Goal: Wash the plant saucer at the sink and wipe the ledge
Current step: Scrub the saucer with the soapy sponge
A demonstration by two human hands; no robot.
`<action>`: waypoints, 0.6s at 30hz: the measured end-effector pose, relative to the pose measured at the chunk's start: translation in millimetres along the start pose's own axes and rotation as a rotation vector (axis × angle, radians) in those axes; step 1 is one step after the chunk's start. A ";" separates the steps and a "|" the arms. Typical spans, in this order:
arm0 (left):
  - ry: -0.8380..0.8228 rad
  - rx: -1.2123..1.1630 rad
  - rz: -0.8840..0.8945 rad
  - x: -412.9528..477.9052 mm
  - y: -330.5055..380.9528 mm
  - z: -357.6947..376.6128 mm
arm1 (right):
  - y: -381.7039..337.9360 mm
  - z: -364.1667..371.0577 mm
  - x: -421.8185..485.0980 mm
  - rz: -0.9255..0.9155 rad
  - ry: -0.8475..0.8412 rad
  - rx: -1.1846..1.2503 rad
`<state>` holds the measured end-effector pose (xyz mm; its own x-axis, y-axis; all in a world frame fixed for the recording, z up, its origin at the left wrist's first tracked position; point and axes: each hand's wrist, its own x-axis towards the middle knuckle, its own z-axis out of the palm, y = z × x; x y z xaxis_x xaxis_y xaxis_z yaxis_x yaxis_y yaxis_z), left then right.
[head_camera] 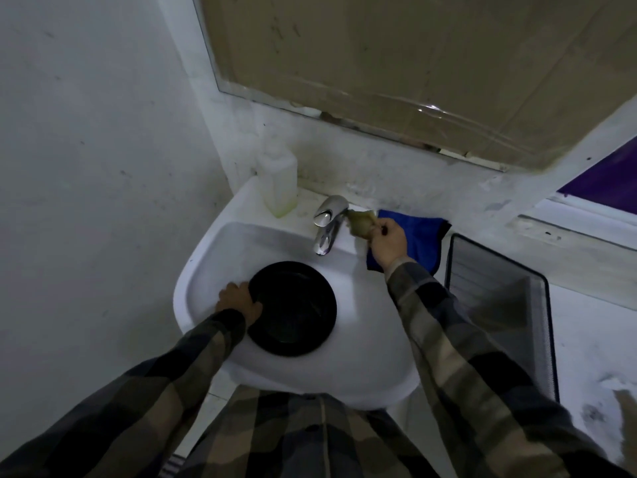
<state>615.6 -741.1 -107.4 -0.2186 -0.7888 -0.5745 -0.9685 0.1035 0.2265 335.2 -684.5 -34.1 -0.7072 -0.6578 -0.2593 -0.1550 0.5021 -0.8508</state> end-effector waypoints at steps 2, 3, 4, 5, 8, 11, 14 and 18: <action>0.045 -0.103 0.058 -7.5 12.1 -8.2 | -0.6 -6.0 -4.0 0.113 -0.016 0.219; 0.071 -0.176 0.101 -11.6 19.1 -12.5 | -2.4 -10.5 -8.7 0.170 -0.033 0.337; 0.105 -0.253 0.157 -15.6 26.6 -16.9 | -3.8 -15.3 -13.1 0.211 -0.049 0.451; 0.138 -0.319 0.218 -19.7 34.2 -22.2 | -5.4 -20.8 -17.8 0.237 -0.062 0.550; 0.215 -0.461 0.365 -35.4 58.5 -41.6 | -8.7 -38.2 -33.0 0.270 -0.091 0.796; 0.258 -0.583 0.463 -49.0 81.1 -59.2 | -12.8 -53.2 -45.1 0.272 -0.098 0.927; 0.249 -0.716 0.523 -57.5 100.1 -71.2 | -19.3 -61.3 -55.8 0.278 -0.115 0.985; 0.081 -0.916 0.537 -63.0 116.9 -78.6 | -27.3 -57.1 -66.9 0.293 -0.166 1.023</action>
<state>525.6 -726.9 17.1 -0.5491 -0.8168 -0.1769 -0.2808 -0.0191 0.9596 347.4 -622.1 32.5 -0.5090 -0.6948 -0.5080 0.7099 -0.0052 -0.7043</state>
